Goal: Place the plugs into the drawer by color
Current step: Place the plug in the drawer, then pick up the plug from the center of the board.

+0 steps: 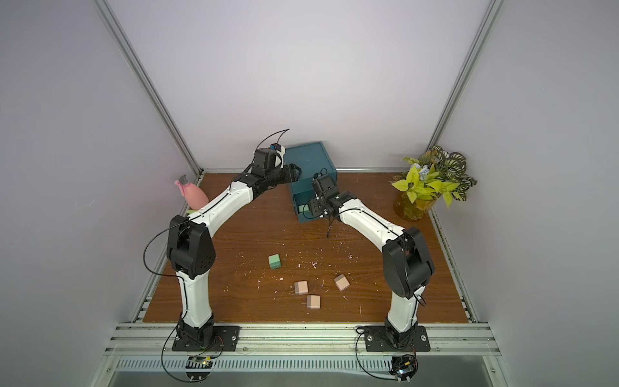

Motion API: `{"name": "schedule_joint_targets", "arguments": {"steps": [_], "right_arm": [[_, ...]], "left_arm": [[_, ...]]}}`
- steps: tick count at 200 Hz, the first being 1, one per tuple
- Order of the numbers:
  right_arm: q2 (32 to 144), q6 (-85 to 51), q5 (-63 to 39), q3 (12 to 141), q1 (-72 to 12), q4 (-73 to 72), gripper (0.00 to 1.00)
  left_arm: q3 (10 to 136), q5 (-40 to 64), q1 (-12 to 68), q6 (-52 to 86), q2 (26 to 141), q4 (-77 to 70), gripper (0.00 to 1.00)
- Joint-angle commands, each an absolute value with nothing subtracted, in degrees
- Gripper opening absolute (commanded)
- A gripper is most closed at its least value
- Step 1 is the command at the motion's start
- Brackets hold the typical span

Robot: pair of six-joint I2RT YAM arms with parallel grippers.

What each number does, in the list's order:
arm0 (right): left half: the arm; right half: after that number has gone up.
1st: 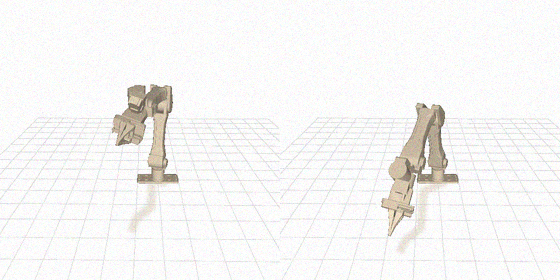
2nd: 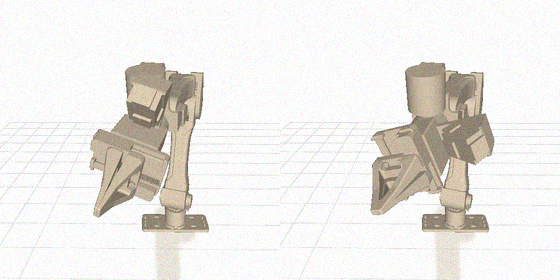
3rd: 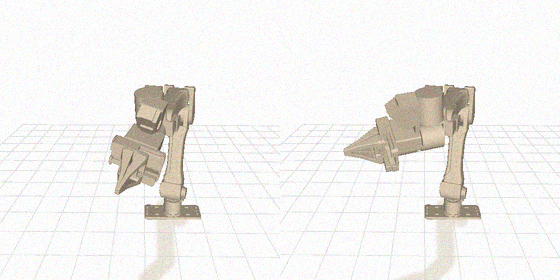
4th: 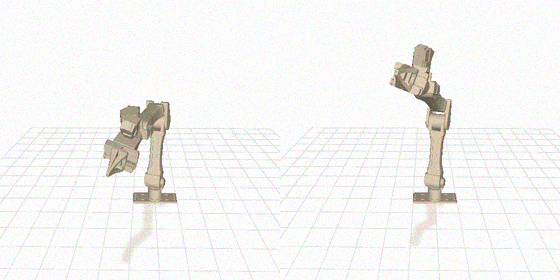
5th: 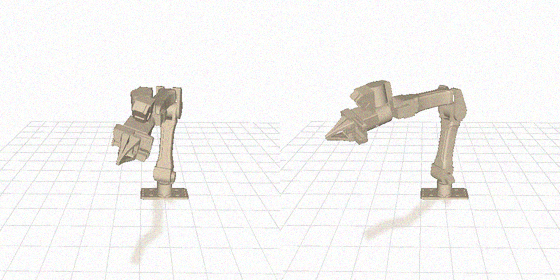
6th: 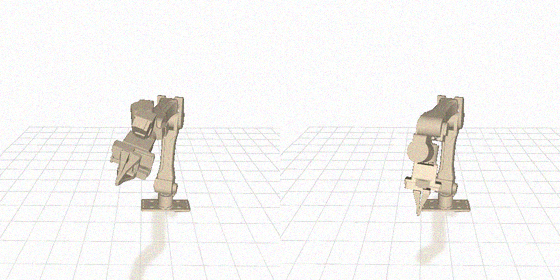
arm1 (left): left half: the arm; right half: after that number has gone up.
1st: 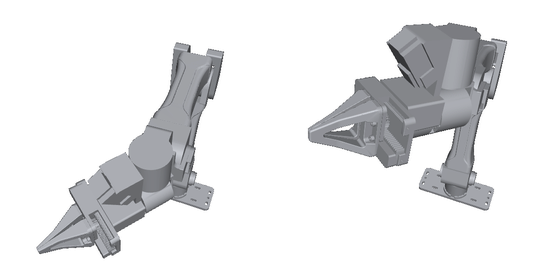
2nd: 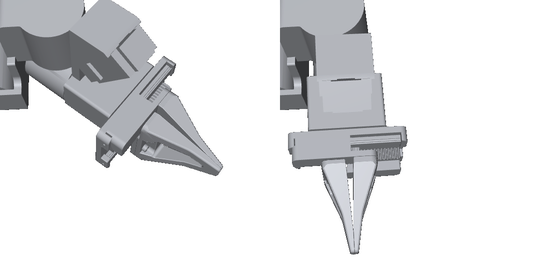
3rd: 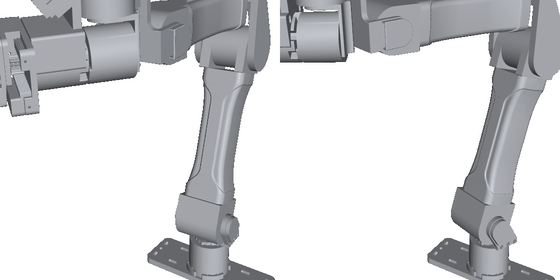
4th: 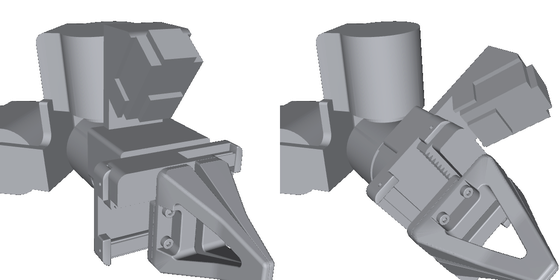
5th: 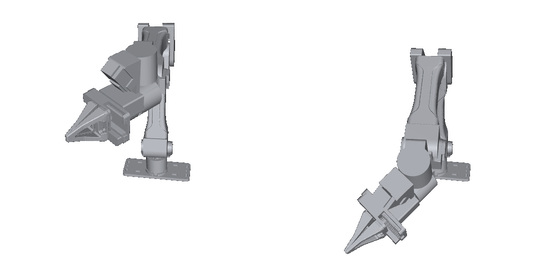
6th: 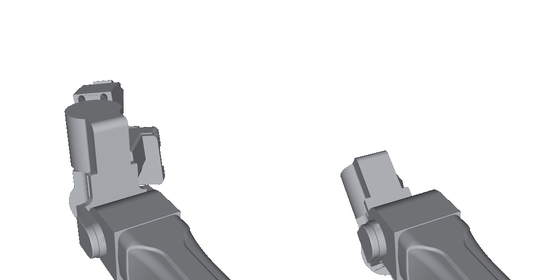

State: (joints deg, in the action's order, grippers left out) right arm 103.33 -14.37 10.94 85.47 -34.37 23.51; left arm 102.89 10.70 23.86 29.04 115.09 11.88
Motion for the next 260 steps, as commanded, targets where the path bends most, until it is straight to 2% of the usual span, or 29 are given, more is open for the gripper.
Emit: {"name": "schedule_joint_targets", "arguments": {"steps": [1, 26, 56, 84, 112, 163, 260], "right_arm": [[98.0, -14.1, 6.4, 86.0, -34.4, 25.0, 0.61], [91.8, -14.6, 4.4, 79.0, -37.4, 20.8, 0.61], [88.1, -16.2, 6.9, 68.7, -47.6, 13.4, 0.60], [91.5, -19.6, 6.4, 61.8, -55.9, 4.5, 0.59], [99.3, -20.2, 4.4, 63.0, -60.4, 1.9, 0.60], [106.4, -18.9, 3.3, 66.3, -61.3, 2.1, 0.70], [112.9, -17.5, -0.4, 71.3, -61.2, 3.1, 0.71]], "left_arm": [[102.4, 11.0, 23.3, 28.6, 116.1, 13.8, 0.68], [102.5, 10.7, 23.3, 28.5, 116.0, 13.9, 0.68], [102.8, 10.1, 23.3, 28.2, 115.9, 14.5, 0.68], [104.0, 10.0, 23.3, 28.0, 116.2, 15.5, 0.68], [103.9, 10.2, 23.3, 28.1, 116.1, 15.6, 0.68], [103.5, 9.9, 23.3, 27.8, 115.4, 16.1, 0.68], [103.4, 9.9, 23.3, 27.8, 115.1, 16.1, 0.68]]}}
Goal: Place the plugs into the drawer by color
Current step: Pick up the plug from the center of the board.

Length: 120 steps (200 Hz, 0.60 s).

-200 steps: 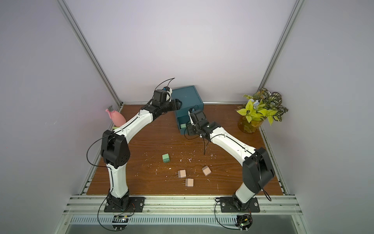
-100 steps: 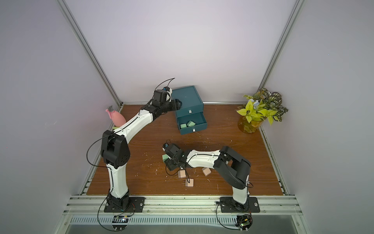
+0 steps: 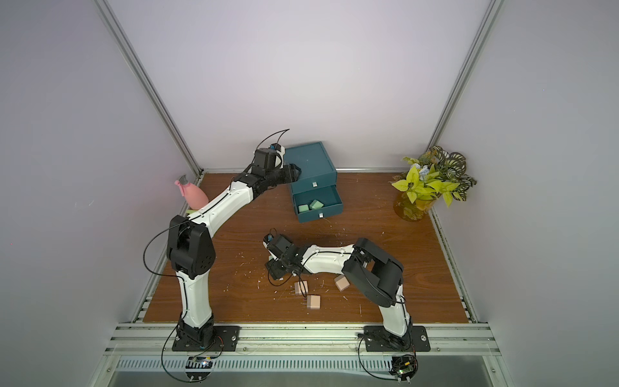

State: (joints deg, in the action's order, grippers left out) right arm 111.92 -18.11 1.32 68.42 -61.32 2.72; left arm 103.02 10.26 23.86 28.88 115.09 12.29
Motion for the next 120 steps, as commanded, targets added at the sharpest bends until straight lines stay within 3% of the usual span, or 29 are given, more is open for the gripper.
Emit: {"name": "schedule_joint_targets", "arguments": {"steps": [1, 53, 120], "right_arm": [[113.0, -17.5, -0.5, 71.4, -61.3, 3.2, 0.71], [114.9, -16.7, 0.0, 73.5, -61.4, 3.5, 0.69], [114.4, -17.6, 2.9, 73.3, -61.4, 4.4, 0.52]], "left_arm": [[103.5, 9.8, 23.3, 27.8, 115.1, 16.1, 0.68], [103.5, 9.8, 23.3, 27.8, 115.3, 16.1, 0.68], [103.4, 9.7, 23.3, 27.7, 115.3, 16.2, 0.68]]}}
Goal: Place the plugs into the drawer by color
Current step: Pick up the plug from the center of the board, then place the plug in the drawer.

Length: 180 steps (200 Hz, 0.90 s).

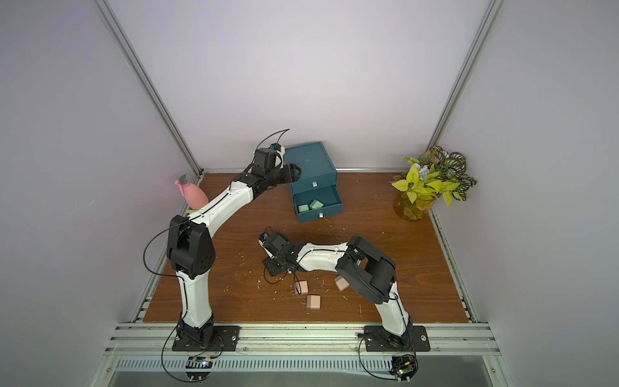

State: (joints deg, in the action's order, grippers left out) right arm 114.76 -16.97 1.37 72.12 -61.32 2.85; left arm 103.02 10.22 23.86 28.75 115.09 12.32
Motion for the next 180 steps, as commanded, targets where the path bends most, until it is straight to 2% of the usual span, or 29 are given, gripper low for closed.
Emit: {"name": "schedule_joint_targets", "arguments": {"steps": [1, 39, 90, 133, 180], "right_arm": [[114.3, -17.6, 3.0, 73.3, -61.4, 4.5, 0.52], [110.6, -18.8, 6.1, 72.3, -61.4, 5.3, 0.45], [99.2, -18.2, 11.9, 71.3, -58.8, 10.0, 0.43], [87.2, -14.8, 17.8, 68.4, -49.1, 10.8, 0.43], [86.1, -10.8, 17.9, 71.9, -37.5, 9.3, 0.43]], "left_arm": [[103.4, 9.8, 23.3, 27.7, 115.3, 16.2, 0.68], [103.4, 9.7, 23.3, 27.8, 115.3, 16.2, 0.68], [103.5, 9.8, 23.3, 27.8, 115.2, 15.9, 0.68], [105.2, 10.3, 23.3, 28.6, 116.2, 14.3, 0.68], [111.4, 8.3, 23.5, 27.0, 118.2, 15.4, 0.69]]}}
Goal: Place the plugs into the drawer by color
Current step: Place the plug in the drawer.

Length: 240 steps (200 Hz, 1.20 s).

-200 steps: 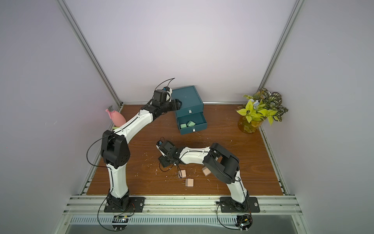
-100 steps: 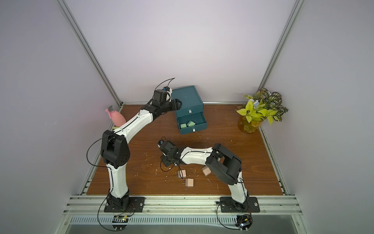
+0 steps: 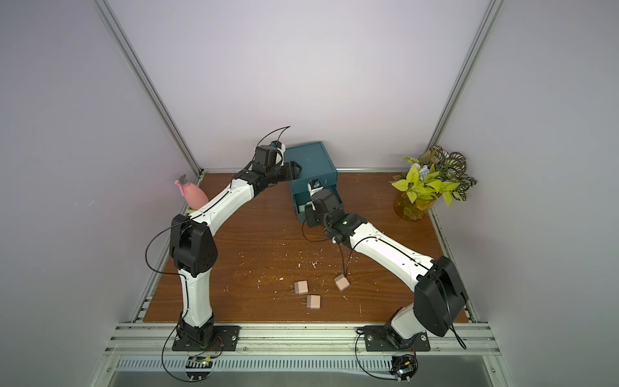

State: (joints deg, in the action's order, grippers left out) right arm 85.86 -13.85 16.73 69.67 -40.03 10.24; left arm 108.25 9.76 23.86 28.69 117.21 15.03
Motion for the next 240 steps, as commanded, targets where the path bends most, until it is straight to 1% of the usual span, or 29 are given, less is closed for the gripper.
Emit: {"name": "schedule_joint_targets", "arguments": {"steps": [1, 36, 76, 110, 240], "right_arm": [[86.2, -10.7, 17.8, 72.0, -37.4, 9.2, 0.43], [89.6, -10.4, 15.2, 73.5, -32.8, 6.6, 0.43], [94.2, -9.4, 15.8, 75.2, -30.5, 5.3, 0.43], [95.7, -9.8, 14.4, 74.9, -28.4, 3.3, 0.44], [99.2, -9.4, 12.8, 74.7, -27.5, 1.1, 0.46]], "left_arm": [[111.4, 8.2, 23.5, 27.0, 118.2, 15.4, 0.69], [111.6, 7.5, 23.5, 26.3, 118.8, 15.0, 0.70], [111.5, 7.7, 23.4, 26.4, 120.2, 14.9, 0.70], [111.4, 7.5, 23.4, 26.2, 120.2, 15.0, 0.70], [108.6, 6.9, 23.4, 26.0, 118.8, 14.8, 0.70]]}}
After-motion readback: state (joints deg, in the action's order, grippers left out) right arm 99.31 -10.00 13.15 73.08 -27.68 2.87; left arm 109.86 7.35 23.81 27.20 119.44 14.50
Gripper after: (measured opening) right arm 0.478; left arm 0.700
